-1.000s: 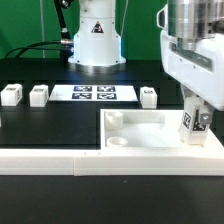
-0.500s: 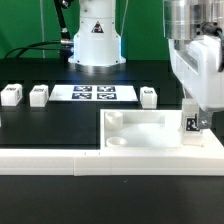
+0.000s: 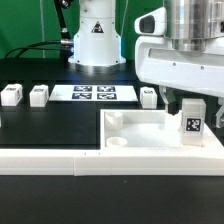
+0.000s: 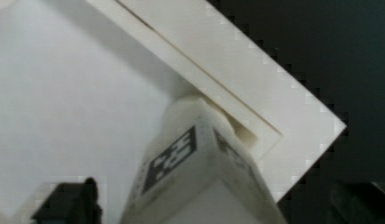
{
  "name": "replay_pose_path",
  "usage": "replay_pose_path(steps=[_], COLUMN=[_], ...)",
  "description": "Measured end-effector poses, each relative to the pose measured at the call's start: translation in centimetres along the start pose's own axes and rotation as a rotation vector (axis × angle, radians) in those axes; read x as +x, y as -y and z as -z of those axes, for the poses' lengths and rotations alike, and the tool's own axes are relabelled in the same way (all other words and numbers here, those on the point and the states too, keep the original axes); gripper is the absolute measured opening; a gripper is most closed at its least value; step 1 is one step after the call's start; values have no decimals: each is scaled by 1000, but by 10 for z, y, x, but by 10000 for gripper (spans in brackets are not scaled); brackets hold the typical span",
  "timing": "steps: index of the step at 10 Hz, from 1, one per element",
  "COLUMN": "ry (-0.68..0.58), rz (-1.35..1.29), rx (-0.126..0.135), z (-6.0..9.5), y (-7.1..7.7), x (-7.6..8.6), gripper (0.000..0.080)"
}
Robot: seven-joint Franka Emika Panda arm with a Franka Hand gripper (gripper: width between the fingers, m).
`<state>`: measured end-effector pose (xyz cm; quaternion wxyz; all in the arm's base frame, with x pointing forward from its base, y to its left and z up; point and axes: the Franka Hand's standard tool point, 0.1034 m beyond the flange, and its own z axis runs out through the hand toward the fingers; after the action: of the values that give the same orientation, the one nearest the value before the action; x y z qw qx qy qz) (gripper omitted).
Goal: Assemble square table
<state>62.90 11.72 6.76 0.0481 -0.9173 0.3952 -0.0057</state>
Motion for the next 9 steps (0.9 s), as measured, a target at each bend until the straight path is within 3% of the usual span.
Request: replay_pose_path(steps=[3, 4, 5, 7, 8, 9], ry=[-46, -46, -44, -44, -44, -45], rz=[619, 774, 748, 733, 702, 632], rx=[-34, -34, -30, -31, -30, -29], z=[5, 5, 4, 4, 4, 4], y=[4, 5, 5, 5, 5, 4], x=[5, 4, 4, 4, 4, 4], gripper=[649, 649, 649, 410, 410, 288])
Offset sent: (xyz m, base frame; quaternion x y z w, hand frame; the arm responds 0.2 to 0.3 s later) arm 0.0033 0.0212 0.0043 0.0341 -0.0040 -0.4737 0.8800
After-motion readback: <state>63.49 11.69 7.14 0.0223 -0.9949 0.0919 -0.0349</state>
